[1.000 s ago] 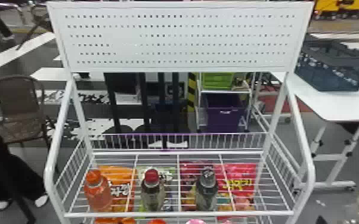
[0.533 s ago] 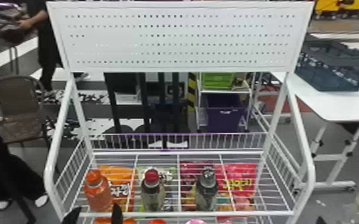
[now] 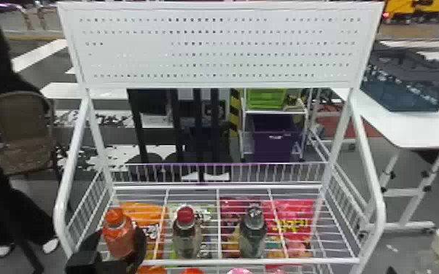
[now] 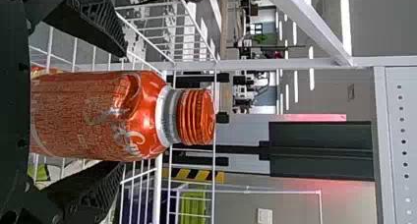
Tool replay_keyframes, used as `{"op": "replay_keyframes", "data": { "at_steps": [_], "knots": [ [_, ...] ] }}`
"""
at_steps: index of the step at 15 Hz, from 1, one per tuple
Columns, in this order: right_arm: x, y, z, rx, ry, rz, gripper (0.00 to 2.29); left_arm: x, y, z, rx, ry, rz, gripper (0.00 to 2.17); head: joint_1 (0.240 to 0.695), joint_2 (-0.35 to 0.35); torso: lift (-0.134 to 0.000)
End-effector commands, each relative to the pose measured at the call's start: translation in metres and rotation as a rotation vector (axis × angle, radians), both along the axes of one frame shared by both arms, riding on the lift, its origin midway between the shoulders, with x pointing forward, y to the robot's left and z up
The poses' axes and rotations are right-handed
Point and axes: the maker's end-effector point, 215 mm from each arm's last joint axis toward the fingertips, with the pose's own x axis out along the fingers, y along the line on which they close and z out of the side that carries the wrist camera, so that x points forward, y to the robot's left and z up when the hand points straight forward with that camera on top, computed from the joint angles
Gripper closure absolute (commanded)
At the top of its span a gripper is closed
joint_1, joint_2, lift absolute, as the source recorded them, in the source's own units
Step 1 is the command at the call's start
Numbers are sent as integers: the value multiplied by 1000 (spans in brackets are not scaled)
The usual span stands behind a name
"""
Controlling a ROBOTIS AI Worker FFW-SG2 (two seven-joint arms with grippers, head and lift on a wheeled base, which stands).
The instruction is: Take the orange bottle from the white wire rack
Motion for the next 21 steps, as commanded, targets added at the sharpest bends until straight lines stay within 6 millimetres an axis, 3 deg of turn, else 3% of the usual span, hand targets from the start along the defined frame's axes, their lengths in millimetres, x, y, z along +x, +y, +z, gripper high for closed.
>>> {"op": "replay_keyframes", "data": {
  "at_steps": [1, 3, 4, 8, 11, 12, 15, 21],
  "knots": [
    [2, -1, -3, 0, 9, -3, 1008, 4, -1, 0, 3, 1, -19, 842, 499, 0, 0],
    [4, -3, -6, -1, 21, -5, 1008, 5, 1, -1, 2, 9, -4, 2044, 499, 0, 0],
    [5, -3, -8, 1, 29, -6, 1008, 4, 0, 0, 4, 11, -10, 2132, 499, 0, 0],
    [10, -1, -14, 5, 51, -4, 1008, -16, -16, 30, -5, -12, -26, 2132, 499, 0, 0],
    [11, 0, -14, 8, 51, -3, 1008, -39, -10, 66, 8, -21, -10, 2132, 499, 0, 0],
    [10, 1, -14, 9, 52, -2, 1004, -50, -1, 82, 10, -25, 5, 2128, 499, 0, 0],
    [8, 3, -12, 13, 46, 1, 1008, -80, 0, 129, 21, -62, 1, 2128, 499, 0, 0],
    [3, 6, -6, 16, 25, 7, 1004, -125, -20, 174, 56, -54, -55, 2128, 499, 0, 0]
  ]
}}
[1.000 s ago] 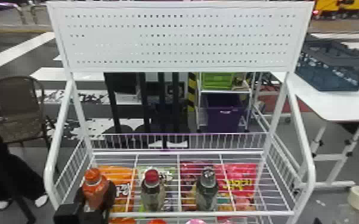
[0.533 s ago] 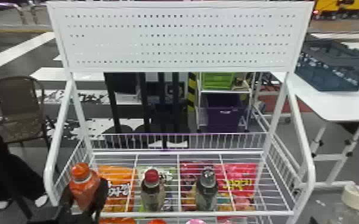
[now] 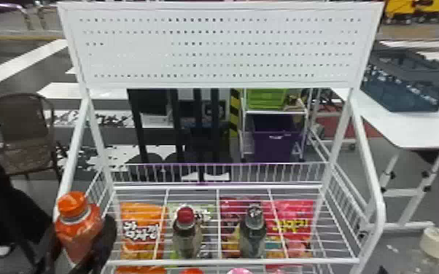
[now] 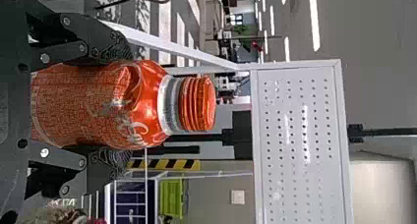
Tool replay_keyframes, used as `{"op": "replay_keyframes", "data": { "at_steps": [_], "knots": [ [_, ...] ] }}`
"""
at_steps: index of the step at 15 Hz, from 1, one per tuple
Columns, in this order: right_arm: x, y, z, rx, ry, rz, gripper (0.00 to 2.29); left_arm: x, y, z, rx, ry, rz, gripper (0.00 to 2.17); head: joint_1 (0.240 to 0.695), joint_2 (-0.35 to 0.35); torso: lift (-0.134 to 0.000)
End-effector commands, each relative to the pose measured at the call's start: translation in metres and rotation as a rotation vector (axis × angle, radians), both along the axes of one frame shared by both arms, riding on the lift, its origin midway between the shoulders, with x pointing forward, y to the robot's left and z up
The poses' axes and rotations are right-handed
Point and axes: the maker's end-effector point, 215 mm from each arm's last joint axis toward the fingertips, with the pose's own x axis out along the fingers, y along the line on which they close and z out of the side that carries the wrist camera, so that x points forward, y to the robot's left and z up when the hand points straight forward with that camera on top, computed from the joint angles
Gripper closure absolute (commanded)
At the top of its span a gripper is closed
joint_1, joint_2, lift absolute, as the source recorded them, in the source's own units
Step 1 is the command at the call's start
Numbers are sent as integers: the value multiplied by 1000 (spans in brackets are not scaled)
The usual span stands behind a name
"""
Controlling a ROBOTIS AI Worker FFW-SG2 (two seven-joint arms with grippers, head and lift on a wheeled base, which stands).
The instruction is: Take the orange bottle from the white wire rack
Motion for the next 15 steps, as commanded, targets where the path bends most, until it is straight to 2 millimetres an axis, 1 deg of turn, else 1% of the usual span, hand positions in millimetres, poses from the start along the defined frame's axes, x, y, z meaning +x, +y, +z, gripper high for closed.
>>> {"op": "replay_keyframes", "data": {
  "at_steps": [1, 3, 5, 6, 7, 10, 15],
  "knots": [
    [-3, 1, 2, 1, -6, 1, 1008, -14, -2, 11, 5, 11, -5, 2128, 499, 0, 0],
    [-3, 1, 4, 2, -11, 1, 1008, -22, -2, 14, 13, 37, -8, 2128, 499, 0, 0],
    [-4, 1, 5, 2, -12, 1, 1008, -32, 5, 13, 27, 60, 0, 2128, 499, 0, 0],
    [-4, 0, 5, 2, -12, 0, 1008, -35, 4, 11, 28, 69, -5, 2128, 499, 0, 0],
    [-4, 1, 5, 2, -12, 1, 1008, -37, 8, 9, 32, 74, 2, 2128, 499, 0, 0],
    [-2, 2, 6, 3, -17, 3, 1008, -39, 9, 6, 31, 81, 5, 2128, 499, 0, 0],
    [-2, 1, 5, 6, -16, 1, 1008, -36, 9, 12, 30, 66, 7, 2128, 499, 0, 0]
  ]
}}
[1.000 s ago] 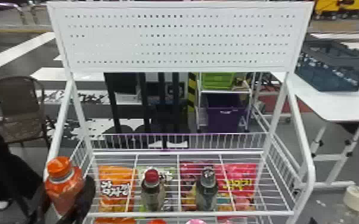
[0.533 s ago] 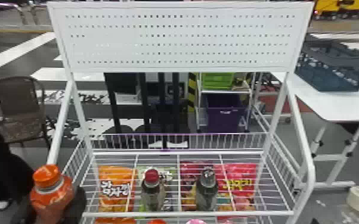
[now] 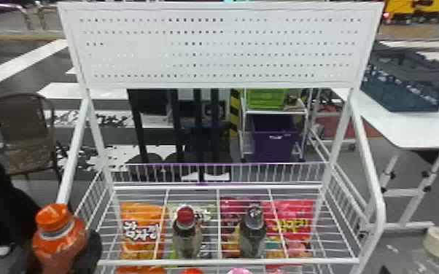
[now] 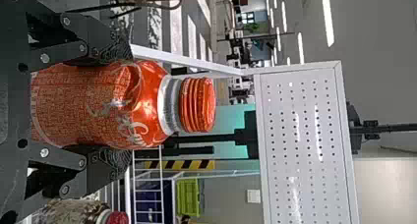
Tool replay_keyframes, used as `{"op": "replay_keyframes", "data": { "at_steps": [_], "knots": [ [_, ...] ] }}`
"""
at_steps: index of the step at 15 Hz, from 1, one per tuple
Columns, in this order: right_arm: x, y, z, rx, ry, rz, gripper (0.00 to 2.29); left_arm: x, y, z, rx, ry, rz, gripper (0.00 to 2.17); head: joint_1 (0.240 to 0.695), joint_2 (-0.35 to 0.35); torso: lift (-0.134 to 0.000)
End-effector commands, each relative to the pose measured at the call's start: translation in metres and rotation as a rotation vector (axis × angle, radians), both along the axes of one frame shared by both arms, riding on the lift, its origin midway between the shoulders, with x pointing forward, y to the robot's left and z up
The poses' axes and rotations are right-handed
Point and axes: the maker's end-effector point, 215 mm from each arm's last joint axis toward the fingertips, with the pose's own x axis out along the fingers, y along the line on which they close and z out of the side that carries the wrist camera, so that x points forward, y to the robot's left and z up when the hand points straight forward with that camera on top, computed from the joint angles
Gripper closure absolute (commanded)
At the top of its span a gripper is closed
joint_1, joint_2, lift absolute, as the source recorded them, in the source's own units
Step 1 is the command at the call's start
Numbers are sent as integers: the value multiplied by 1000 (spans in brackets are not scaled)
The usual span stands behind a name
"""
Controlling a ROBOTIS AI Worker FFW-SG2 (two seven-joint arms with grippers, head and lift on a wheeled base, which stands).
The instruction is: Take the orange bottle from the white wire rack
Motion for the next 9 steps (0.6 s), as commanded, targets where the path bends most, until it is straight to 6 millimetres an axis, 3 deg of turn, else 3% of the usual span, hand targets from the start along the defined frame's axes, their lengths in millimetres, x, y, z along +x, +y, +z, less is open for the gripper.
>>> {"op": "replay_keyframes", "data": {
  "at_steps": [1, 9],
  "knots": [
    [0, 0, 0, 3, 0, -1, 1008, 1, 0, 2, -2, -5, 2, 2128, 499, 0, 0],
    [2, 0, 2, 1, -6, -1, 1008, 1, 1, 1, 19, -5, 12, 2128, 499, 0, 0]
  ]
}}
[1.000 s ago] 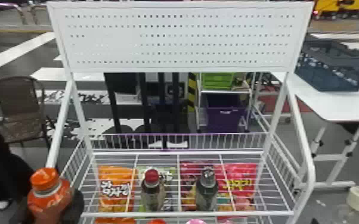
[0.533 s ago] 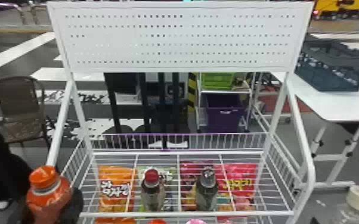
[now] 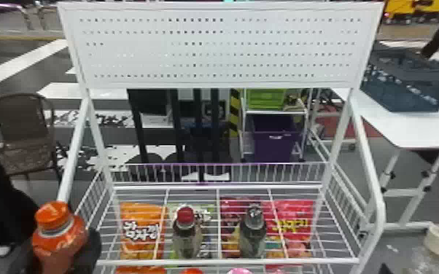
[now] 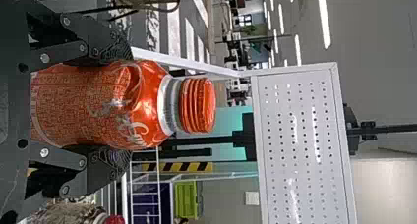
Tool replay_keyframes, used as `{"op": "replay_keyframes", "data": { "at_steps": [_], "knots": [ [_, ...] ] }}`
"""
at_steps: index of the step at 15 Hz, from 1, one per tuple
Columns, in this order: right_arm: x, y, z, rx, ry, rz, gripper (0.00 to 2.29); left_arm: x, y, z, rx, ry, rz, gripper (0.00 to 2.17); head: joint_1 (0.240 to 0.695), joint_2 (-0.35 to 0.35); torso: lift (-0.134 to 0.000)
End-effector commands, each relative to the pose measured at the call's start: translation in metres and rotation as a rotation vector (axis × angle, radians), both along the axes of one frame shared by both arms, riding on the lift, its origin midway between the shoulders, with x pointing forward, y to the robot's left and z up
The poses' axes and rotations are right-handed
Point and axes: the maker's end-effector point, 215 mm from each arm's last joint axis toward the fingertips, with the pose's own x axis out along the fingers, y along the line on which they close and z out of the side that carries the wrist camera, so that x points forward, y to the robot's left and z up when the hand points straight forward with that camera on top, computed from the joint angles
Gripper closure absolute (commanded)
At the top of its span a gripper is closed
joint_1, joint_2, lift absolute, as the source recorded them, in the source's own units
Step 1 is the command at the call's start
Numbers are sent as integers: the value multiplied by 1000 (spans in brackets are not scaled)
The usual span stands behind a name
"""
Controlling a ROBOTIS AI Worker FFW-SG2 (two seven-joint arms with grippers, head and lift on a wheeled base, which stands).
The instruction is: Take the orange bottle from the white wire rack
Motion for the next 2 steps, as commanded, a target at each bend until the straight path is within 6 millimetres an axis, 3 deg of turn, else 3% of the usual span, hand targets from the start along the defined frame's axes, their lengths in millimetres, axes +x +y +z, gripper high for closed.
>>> {"op": "replay_keyframes", "data": {
  "at_steps": [1, 2],
  "knots": [
    [0, 0, -1, 1, 3, -1, 1004, -2, -2, -2, 6, 4, -1, 2128, 499, 0, 0],
    [0, 0, -1, 1, 3, -1, 1008, -2, -2, -1, 6, 3, -2, 2128, 499, 0, 0]
  ]
}}
